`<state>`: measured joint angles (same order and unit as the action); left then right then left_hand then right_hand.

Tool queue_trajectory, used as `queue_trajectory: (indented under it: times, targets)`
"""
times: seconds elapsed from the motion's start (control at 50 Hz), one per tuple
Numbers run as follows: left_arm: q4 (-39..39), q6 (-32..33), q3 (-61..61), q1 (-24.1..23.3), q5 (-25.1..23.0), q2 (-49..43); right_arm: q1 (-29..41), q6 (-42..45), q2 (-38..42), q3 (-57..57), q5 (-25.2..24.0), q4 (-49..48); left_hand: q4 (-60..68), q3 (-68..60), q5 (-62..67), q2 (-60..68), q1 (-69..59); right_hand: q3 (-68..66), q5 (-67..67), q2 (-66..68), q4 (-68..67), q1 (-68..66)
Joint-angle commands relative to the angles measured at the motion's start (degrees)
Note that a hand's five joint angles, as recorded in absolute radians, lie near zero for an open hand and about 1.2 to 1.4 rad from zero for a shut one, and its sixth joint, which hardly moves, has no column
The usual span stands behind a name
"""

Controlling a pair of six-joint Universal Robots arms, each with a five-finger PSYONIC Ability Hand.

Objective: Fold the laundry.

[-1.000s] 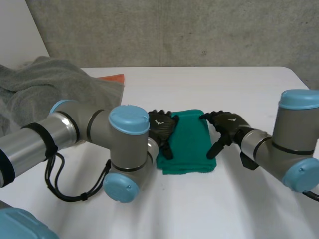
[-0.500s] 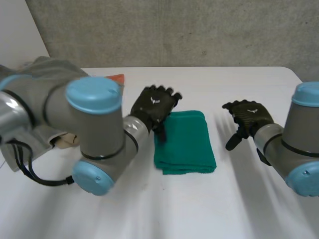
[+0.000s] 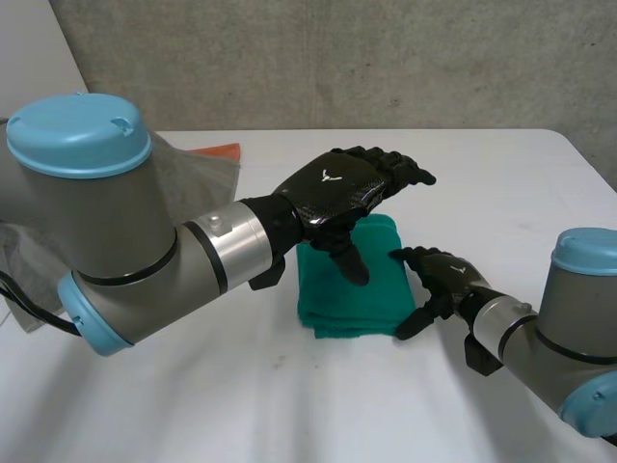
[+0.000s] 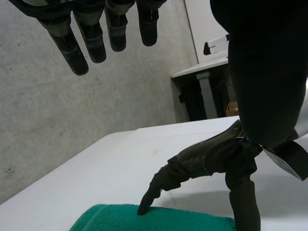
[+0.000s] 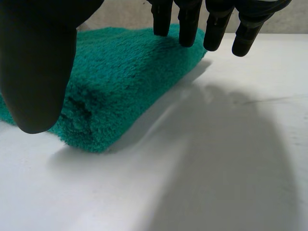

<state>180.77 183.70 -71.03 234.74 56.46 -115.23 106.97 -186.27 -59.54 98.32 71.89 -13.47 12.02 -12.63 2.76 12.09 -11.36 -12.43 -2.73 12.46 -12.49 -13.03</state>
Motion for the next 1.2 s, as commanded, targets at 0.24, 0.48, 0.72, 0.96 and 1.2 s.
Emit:
queue_trajectory:
  times: [0.24,0.48,0.72,0.96,1.2]
  targets:
    - [0.28,0.08,-0.51,-0.07,0.32,-0.26,4.56,0.03,4.78,-4.98,1.23,-3.75,-0.62,1.24,-1.36,-0.69,-0.03,-67.41,-67.11,67.39,-67.35,-66.81]
    - [0.28,0.08,-0.6,0.11,0.32,-0.26,-0.87,-1.46,9.43,-19.11,9.4,-6.22,-0.62,1.24,-1.36,-0.69,-0.03,-67.57,-67.27,67.54,-67.51,-66.97]
    - [0.37,0.08,-0.42,-0.07,0.32,0.0,-16.53,1.88,27.97,-51.8,15.64,3.1,-0.62,1.24,-1.36,-0.69,-0.03,-67.57,-67.27,67.54,-67.51,-66.97]
    - [0.46,0.08,0.19,-0.51,0.41,-0.17,-24.62,2.84,43.8,-83.37,17.14,11.1,-0.46,1.07,-1.2,-0.53,-0.2,-67.57,-67.27,67.54,-67.51,-66.97]
    - [0.46,-0.01,0.37,-1.39,0.41,-0.26,-28.13,3.37,44.6,-82.68,14.25,15.57,-0.46,1.07,-1.2,-0.53,-0.2,2.43,2.73,-2.46,2.49,3.03]
